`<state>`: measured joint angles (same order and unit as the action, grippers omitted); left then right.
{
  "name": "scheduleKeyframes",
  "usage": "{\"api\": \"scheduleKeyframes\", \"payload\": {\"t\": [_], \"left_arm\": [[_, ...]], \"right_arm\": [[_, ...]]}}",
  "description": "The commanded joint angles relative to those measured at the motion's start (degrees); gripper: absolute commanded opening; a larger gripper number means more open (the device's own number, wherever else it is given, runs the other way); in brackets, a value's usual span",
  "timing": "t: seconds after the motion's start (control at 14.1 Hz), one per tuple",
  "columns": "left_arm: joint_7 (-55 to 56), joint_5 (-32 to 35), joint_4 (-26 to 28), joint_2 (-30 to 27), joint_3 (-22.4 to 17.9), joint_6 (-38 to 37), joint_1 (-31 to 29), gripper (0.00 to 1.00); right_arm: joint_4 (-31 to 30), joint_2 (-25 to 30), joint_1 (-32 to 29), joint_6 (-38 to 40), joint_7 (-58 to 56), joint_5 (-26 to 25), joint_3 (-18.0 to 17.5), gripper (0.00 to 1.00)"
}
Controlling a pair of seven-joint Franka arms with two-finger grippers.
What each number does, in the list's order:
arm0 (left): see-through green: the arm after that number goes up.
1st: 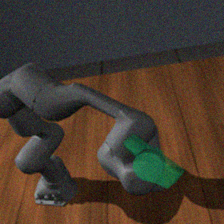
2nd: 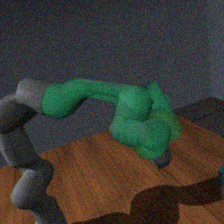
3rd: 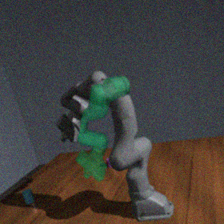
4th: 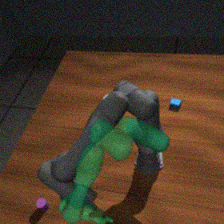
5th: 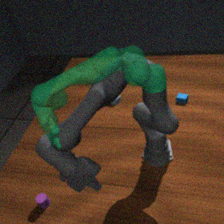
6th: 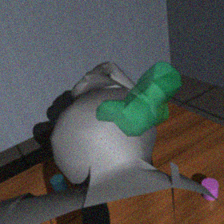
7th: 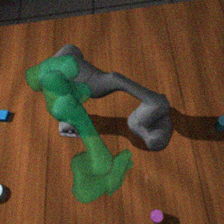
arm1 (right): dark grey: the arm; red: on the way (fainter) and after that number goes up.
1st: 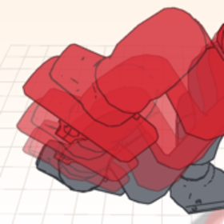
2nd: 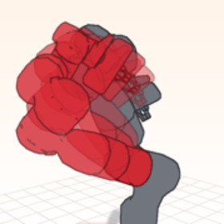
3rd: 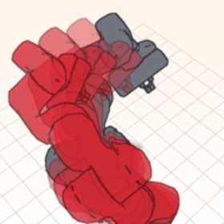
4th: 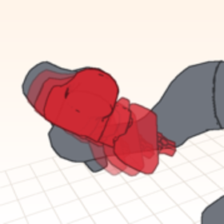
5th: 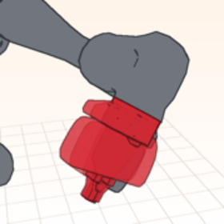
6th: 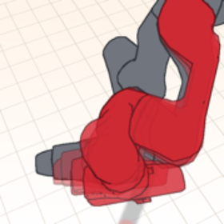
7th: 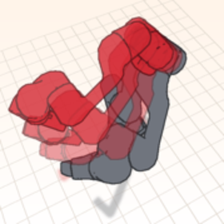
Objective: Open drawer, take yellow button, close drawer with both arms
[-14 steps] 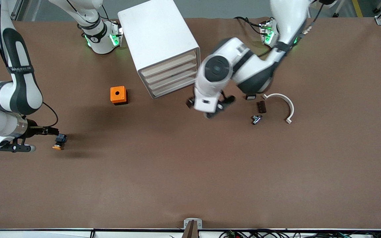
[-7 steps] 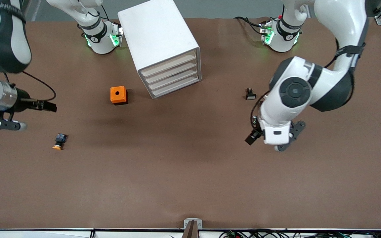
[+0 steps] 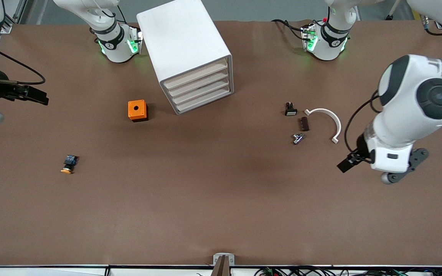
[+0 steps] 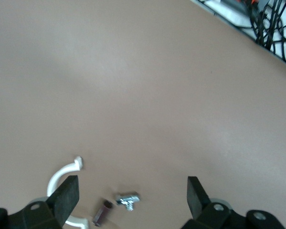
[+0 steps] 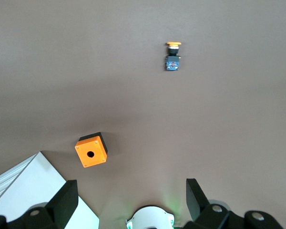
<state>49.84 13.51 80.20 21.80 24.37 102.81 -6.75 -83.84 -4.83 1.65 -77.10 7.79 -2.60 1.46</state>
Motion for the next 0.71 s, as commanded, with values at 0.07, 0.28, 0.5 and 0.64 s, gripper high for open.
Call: {"api": "scheduleKeyframes", "payload": {"t": [0.07,0.28,0.5,0.64], "left_arm": [[-13.2,-0.1,1.4,-6.6,-3.5,-3.9,-0.4,1.00],[-24.6,-6.3,1.7,-11.6,-10.6,-8.9,1.9,1.00],[-34.8,-10.2,2.6,-16.1,-18.0,-15.1,5.1,1.00],[-39.0,-11.6,7.0,-20.6,-19.1,-15.9,5.1,1.00]], "right_arm": [[5.5,-1.7,-0.4,3.9,-0.1,-1.4,0.1,1.00],[7.1,-1.7,-1.1,4.6,-0.1,-1.3,0.1,1.00],[6.6,-1.2,-1.7,4.2,1.0,0.6,-0.2,1.00],[5.3,-0.1,-1.8,2.9,0.8,2.0,-0.3,1.00]]}}
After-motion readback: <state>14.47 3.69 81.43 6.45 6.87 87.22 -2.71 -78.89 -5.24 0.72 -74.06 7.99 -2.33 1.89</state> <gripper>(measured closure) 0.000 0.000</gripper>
